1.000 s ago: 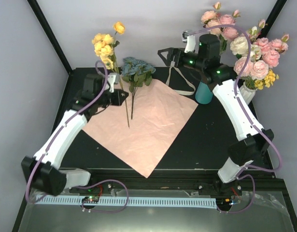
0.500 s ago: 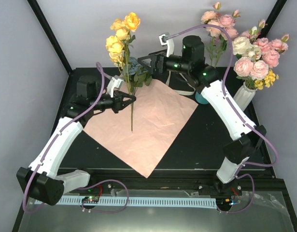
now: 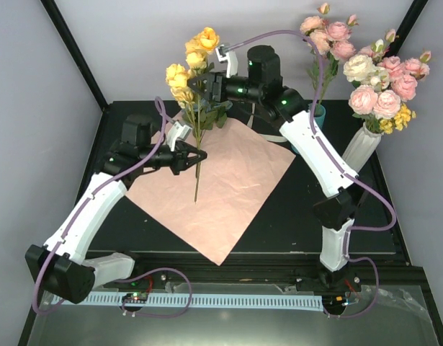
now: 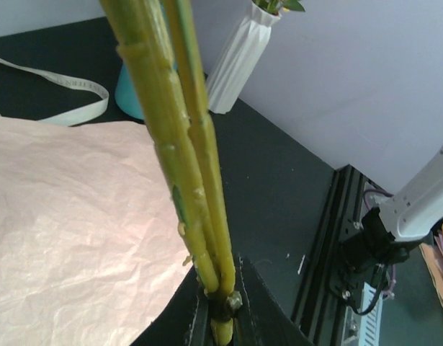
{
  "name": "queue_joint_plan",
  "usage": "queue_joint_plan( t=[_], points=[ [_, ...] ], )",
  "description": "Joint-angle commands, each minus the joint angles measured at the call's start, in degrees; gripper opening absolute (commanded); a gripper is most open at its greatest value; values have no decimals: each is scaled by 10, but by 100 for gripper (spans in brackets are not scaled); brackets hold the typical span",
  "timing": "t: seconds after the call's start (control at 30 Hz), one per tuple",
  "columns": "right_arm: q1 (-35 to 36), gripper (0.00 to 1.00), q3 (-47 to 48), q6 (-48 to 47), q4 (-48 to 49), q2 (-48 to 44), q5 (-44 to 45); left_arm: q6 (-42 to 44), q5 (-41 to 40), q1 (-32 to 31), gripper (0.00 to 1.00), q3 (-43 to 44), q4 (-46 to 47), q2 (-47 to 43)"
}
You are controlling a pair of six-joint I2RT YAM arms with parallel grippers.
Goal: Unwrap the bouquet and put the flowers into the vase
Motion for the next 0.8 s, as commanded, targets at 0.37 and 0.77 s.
queue_joint_plan(
  t=[0.37,0.77],
  points=[
    [15,2,-76,41,27,-56,0,61,-34,-14,3,-21,-49,-91],
    [14,2,-114,-95,62,-153,243,16,-192,-14,99,-89,-28,-198]
  ],
)
